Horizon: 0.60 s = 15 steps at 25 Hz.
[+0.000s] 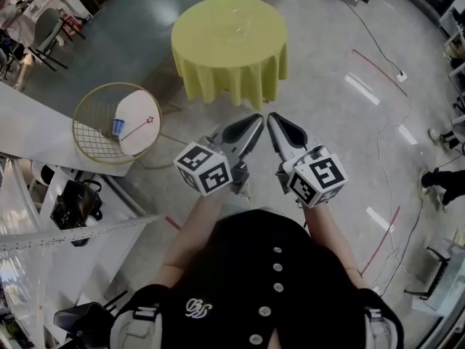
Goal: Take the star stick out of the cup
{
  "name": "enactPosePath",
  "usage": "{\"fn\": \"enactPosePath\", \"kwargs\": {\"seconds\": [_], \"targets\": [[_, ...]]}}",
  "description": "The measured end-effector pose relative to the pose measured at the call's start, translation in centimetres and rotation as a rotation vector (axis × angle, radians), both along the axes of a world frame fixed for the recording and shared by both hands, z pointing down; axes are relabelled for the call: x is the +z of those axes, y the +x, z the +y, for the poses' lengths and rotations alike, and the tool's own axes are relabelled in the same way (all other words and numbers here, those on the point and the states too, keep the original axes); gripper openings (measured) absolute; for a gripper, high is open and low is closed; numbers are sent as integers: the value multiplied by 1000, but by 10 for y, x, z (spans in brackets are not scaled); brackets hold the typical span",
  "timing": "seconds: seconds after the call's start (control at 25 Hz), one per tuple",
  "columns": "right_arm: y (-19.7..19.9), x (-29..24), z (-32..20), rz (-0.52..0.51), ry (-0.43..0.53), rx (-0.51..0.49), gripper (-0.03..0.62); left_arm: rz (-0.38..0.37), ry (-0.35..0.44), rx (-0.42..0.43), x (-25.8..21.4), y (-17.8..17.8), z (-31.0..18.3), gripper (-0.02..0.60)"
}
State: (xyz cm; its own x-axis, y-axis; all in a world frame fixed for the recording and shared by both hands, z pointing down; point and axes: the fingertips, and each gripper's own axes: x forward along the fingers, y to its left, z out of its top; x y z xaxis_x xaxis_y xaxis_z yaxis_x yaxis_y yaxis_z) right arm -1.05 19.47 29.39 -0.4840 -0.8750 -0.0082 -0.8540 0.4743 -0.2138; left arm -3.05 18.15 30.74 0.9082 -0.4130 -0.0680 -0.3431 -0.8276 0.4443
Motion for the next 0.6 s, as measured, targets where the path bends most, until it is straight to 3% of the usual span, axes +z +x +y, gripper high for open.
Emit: {"fn": "enactPosePath", "kwargs": {"seconds": [0.36, 0.6], "targets": [[2, -7, -91, -6, 20, 24, 5, -19, 21, 44, -2, -1, -83, 23], [-7, -10, -125, -10, 13, 23, 5, -19, 14, 59, -6, -7, -117, 23]]}}
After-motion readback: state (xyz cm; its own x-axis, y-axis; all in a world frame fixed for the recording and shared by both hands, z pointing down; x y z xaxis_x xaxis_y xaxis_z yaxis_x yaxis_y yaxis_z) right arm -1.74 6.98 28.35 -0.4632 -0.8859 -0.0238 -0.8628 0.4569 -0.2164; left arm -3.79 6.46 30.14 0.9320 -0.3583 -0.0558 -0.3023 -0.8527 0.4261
